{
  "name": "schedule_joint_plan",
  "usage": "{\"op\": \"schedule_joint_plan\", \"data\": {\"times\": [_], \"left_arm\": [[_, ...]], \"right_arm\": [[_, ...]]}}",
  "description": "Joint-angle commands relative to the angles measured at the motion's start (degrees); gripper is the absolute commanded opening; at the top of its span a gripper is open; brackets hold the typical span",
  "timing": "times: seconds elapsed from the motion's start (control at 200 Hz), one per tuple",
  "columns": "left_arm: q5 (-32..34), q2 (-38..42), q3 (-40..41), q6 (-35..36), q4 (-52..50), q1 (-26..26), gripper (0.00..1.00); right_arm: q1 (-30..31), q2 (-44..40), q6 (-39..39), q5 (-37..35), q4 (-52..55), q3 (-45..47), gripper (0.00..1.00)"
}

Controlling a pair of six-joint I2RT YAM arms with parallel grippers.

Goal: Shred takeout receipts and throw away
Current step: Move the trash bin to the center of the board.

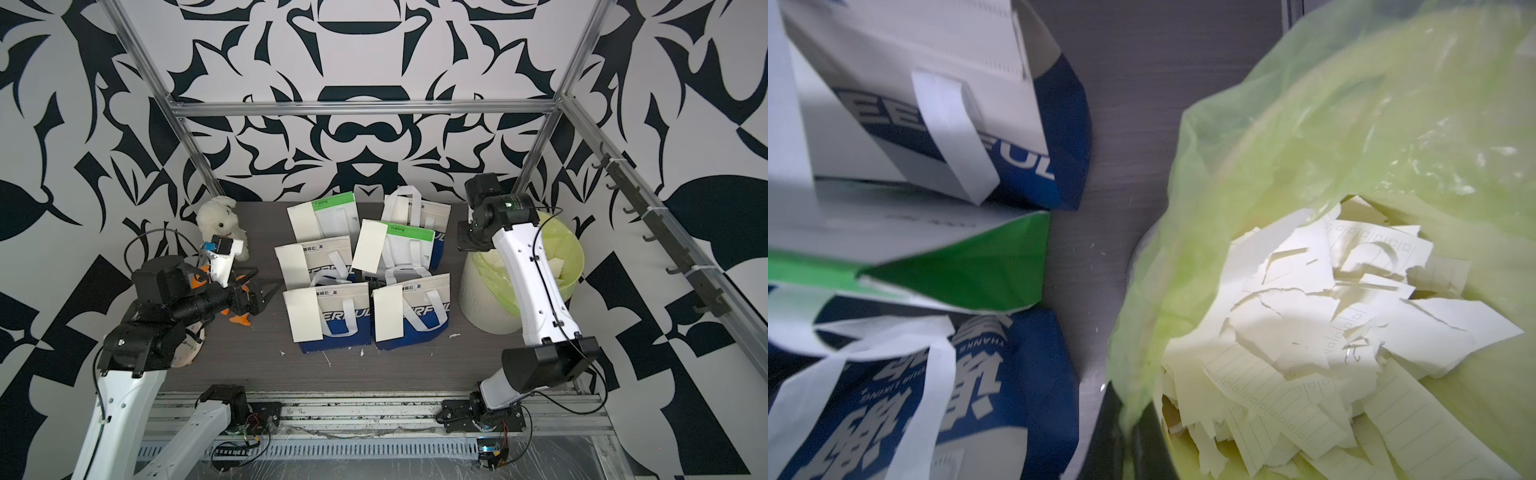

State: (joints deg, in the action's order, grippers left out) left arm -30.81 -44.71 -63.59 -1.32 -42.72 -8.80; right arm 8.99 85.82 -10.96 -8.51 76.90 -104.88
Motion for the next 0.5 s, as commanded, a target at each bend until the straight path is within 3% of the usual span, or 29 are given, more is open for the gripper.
{"op": "schedule_joint_plan", "data": {"times": [0.0,0.11,0.195,0.305,0.495], "left_arm": [[1.6,-3.7,-4.3,3.1,-3.1,-7.2,0.99],[12.1,-9.5,-8.9,5.2,-7.3,-21.3,0.99],[19.4,-15.4,-12.7,6.1,-10.8,-30.6,0.99],[21.9,-23.2,-16.8,5.7,-12.8,-37.5,0.98],[23.2,-34.1,-23.6,4.9,-10.8,-43.7,0.9]], "right_arm": [[-0.1,-3.9,-1.4,2.3,0.0,0.2,0.03],[-0.1,-4.9,-1.7,5.1,1.7,-1.0,0.39],[0.0,-5.9,-1.8,6.5,3.8,-3.4,0.53],[0.1,-8.0,-2.1,7.9,6.0,-6.4,0.56],[0.4,-14.9,-2.7,15.3,6.1,-7.1,0.55]]}}
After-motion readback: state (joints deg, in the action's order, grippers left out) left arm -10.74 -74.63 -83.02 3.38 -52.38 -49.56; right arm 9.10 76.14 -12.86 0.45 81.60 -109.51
